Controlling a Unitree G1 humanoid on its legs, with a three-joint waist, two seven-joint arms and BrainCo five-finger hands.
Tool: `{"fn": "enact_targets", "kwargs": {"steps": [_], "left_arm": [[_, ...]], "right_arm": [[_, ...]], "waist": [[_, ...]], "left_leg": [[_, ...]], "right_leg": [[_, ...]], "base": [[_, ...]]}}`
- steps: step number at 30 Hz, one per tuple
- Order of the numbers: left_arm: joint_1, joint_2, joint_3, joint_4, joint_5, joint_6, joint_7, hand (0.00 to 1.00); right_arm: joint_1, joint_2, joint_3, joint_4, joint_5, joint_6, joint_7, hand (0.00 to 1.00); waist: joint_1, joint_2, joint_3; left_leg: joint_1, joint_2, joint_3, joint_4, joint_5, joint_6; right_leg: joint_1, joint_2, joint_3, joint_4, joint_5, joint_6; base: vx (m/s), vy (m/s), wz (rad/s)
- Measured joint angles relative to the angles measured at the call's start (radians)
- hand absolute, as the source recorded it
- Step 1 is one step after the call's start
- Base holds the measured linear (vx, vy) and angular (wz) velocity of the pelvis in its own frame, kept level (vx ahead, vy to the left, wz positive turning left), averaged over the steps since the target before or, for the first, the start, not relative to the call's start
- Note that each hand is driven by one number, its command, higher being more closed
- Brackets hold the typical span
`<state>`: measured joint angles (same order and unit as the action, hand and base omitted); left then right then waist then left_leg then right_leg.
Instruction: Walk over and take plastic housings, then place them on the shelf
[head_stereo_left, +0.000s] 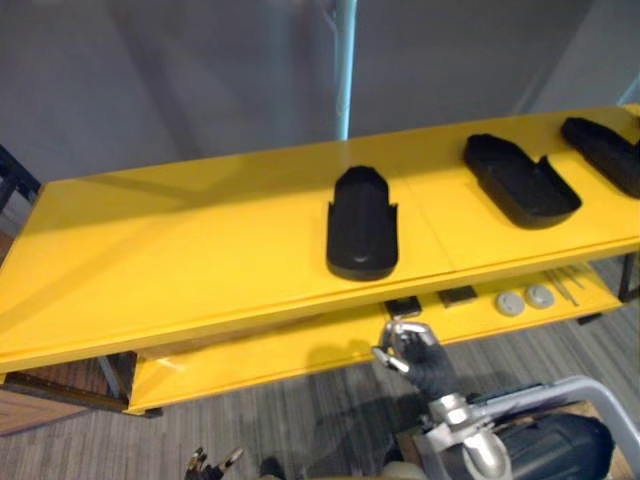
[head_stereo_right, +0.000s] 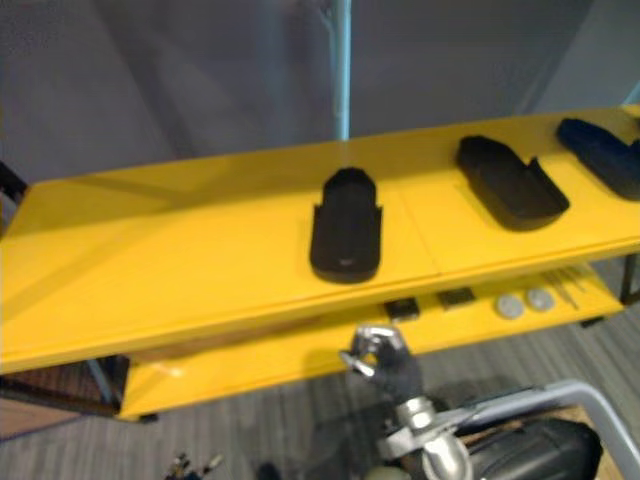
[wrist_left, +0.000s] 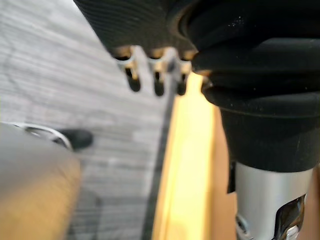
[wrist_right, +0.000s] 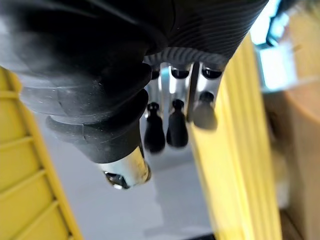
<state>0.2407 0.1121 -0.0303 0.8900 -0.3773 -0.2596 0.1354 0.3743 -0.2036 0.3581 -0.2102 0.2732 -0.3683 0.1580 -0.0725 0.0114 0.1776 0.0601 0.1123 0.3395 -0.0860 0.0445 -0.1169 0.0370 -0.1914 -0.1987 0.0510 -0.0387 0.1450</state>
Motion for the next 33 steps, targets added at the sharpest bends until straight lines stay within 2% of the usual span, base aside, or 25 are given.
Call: {"fn": "enact_targets", "kwargs": {"steps": [3, 7, 12, 16, 24, 27, 31, 33], "left_arm": [[-0.032, 0.000, -0.045, 0.019, 0.003, -0.010, -0.014, 0.00], [-0.054, 0.001, -0.100, 0.035, 0.003, -0.032, -0.013, 0.00], [-0.055, 0.000, -0.110, 0.036, 0.003, -0.050, 0.001, 0.00], [-0.055, 0.000, -0.109, 0.051, 0.004, -0.067, 0.000, 0.00], [-0.055, 0.000, -0.099, 0.054, 0.005, -0.067, -0.001, 0.00], [-0.054, 0.000, -0.097, 0.051, 0.005, -0.065, -0.001, 0.00], [-0.049, -0.001, -0.092, 0.037, 0.030, -0.054, -0.002, 0.00], [-0.045, -0.001, -0.086, 0.031, 0.030, -0.048, -0.005, 0.00]], "right_arm": [[-0.084, -0.001, 0.027, 0.042, -0.100, -0.029, -0.090, 1.00], [-0.212, -0.006, 0.058, 0.054, -0.174, -0.029, -0.188, 1.00], [-0.279, -0.007, 0.067, 0.055, -0.234, 0.027, -0.292, 1.00], [-0.282, -0.008, 0.064, 0.067, -0.252, 0.097, -0.352, 1.00], [-0.299, -0.004, 0.023, 0.132, -0.253, 0.199, -0.398, 1.00], [-0.314, -0.001, -0.012, 0.158, -0.257, 0.217, -0.405, 1.00], [-0.374, -0.001, -0.091, 0.240, -0.260, 0.217, -0.424, 1.00], [-0.404, -0.004, -0.133, 0.268, -0.270, 0.217, -0.430, 1.00]], "waist": [[0.003, 0.003, 0.008], [0.005, 0.014, 0.018], [0.011, 0.017, 0.020], [0.008, 0.018, 0.020], [0.011, 0.024, 0.023], [0.012, 0.028, 0.025], [0.012, 0.040, 0.031], [0.023, 0.051, 0.036]], "left_leg": [[-0.013, 0.000, -0.019, 0.001, 0.002, -0.001], [-0.009, 0.000, -0.028, 0.005, 0.002, -0.001], [0.005, 0.002, -0.034, 0.005, 0.002, -0.001], [0.011, 0.001, -0.051, 0.005, 0.006, -0.001], [0.010, 0.004, -0.078, 0.004, 0.015, -0.003], [0.010, 0.003, -0.080, 0.005, 0.016, -0.003], [0.015, -0.001, -0.088, 0.005, 0.017, -0.002], [0.015, -0.002, -0.088, 0.005, 0.018, 0.000]], "right_leg": [[0.003, 0.000, -0.023, -0.004, 0.000, -0.001], [0.016, 0.000, -0.032, -0.007, -0.001, -0.001], [0.039, 0.002, -0.047, -0.010, -0.002, -0.003], [0.051, 0.001, -0.055, -0.006, -0.014, 0.001], [0.054, 0.000, -0.078, 0.024, -0.031, 0.000], [0.056, 0.000, -0.080, 0.024, -0.031, 0.000], [0.069, -0.004, -0.098, 0.024, -0.031, 0.000], [0.069, -0.006, -0.099, 0.027, -0.032, 0.001]], "base": [[0.04, -0.005, 0.20], [0.04, 0.002, 0.09], [0.01, -0.002, 0.06], [-0.03, -0.005, 0.06], [-0.02, -0.008, 0.09], [0.00, 0.002, 0.01], [0.00, 0.003, 0.07], [0.00, 0.004, 0.04]]}}
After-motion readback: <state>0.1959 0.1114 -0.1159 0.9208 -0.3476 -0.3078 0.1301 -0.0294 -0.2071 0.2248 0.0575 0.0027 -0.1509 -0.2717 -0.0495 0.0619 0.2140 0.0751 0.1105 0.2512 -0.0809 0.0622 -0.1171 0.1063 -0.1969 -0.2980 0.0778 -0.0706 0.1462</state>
